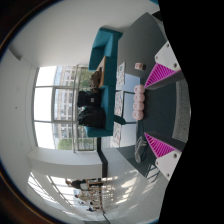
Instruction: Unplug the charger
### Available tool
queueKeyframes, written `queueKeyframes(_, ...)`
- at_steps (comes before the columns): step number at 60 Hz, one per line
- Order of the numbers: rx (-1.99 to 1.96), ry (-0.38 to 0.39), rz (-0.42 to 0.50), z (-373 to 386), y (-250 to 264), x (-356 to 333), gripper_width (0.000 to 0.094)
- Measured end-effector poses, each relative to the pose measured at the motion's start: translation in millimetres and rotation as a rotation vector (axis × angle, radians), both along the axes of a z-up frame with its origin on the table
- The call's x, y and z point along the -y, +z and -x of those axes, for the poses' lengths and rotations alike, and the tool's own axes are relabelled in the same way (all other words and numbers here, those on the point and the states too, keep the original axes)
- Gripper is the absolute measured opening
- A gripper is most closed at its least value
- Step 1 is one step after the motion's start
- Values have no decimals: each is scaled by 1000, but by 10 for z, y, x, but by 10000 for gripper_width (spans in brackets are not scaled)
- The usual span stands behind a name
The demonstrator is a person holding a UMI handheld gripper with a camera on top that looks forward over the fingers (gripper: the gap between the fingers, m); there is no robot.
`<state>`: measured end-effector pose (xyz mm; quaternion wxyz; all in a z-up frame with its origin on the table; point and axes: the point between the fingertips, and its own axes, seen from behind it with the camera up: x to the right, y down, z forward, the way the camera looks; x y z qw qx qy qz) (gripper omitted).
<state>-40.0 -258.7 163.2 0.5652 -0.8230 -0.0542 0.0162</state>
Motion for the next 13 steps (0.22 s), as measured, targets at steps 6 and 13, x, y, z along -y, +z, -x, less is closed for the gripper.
queueKeyframes(6, -9, 1, -12, 31, 60, 20, 857)
queueKeyframes(13, -19, -2, -15, 42, 99, 51, 857)
